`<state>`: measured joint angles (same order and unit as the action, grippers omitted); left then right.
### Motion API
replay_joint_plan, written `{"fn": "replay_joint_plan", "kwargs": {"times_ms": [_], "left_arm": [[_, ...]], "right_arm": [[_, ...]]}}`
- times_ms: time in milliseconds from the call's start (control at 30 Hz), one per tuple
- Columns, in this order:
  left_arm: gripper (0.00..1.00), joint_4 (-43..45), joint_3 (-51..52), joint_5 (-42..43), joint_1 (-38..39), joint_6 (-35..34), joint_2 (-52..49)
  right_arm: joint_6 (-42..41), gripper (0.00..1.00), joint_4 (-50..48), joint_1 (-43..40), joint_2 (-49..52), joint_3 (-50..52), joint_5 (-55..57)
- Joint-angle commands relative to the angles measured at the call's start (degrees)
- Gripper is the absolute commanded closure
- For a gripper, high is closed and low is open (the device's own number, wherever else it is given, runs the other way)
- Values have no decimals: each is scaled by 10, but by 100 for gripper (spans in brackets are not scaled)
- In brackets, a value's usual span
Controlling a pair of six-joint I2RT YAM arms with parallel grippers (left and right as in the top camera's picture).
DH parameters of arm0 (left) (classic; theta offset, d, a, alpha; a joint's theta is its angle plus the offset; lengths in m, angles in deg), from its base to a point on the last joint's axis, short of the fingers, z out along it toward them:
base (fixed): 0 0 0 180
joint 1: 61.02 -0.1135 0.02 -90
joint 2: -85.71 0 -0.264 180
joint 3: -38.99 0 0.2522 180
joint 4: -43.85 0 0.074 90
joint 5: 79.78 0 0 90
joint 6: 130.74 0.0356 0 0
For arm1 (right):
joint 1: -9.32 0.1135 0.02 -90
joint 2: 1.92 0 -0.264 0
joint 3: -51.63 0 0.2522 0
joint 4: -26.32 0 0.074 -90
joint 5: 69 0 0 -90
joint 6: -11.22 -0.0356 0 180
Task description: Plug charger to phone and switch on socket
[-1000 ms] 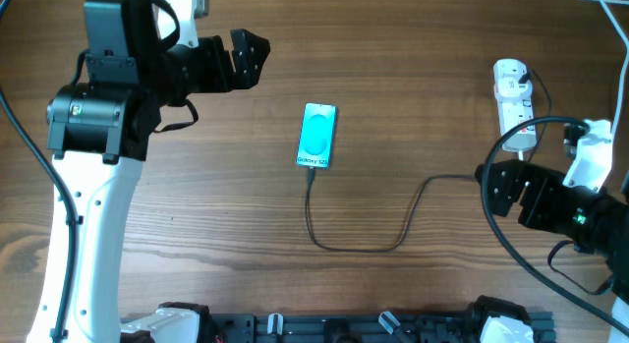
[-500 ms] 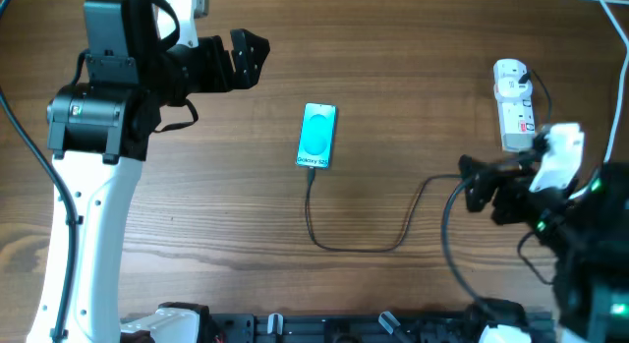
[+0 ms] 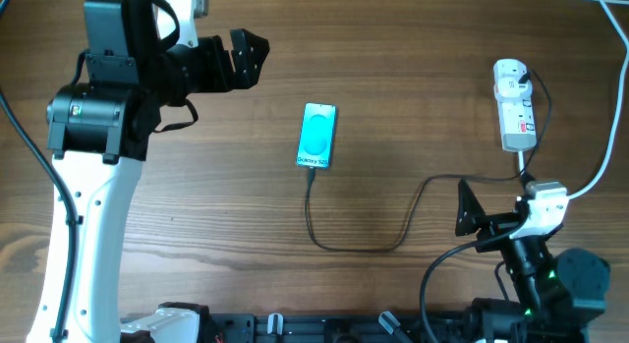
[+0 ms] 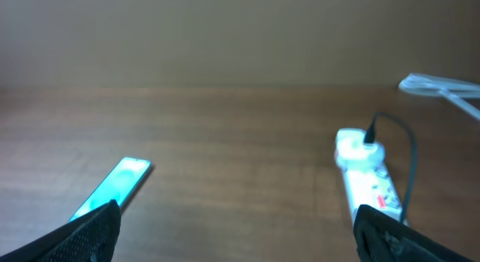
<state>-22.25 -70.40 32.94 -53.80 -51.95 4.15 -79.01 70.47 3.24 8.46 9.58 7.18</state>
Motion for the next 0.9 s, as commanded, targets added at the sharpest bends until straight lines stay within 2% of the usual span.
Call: {"fn": "replay_joint_plan", "kwargs": {"times_ms": [0,233,467,667,800,867], "left_arm": [[0,1,-2,-1,-4,5,0],[0,1,-2,-1,-4,5,0],[0,1,-2,-1,-4,5,0],[0,1,-2,-1,-4,5,0],[0,1,-2,-1,-4,5,0],[0,1,-2,-1,-4,5,0]], "right_arm": [[3,0,-58,3,-28,43,23],[1,0,-285,15,-62,157,22],[0,0,-425,18,-102,248,17],[0,0,-431,18,-102,281,14],[0,0,-373,18,-102,280,12],[0,0,-309,18,-102,280,12]]}}
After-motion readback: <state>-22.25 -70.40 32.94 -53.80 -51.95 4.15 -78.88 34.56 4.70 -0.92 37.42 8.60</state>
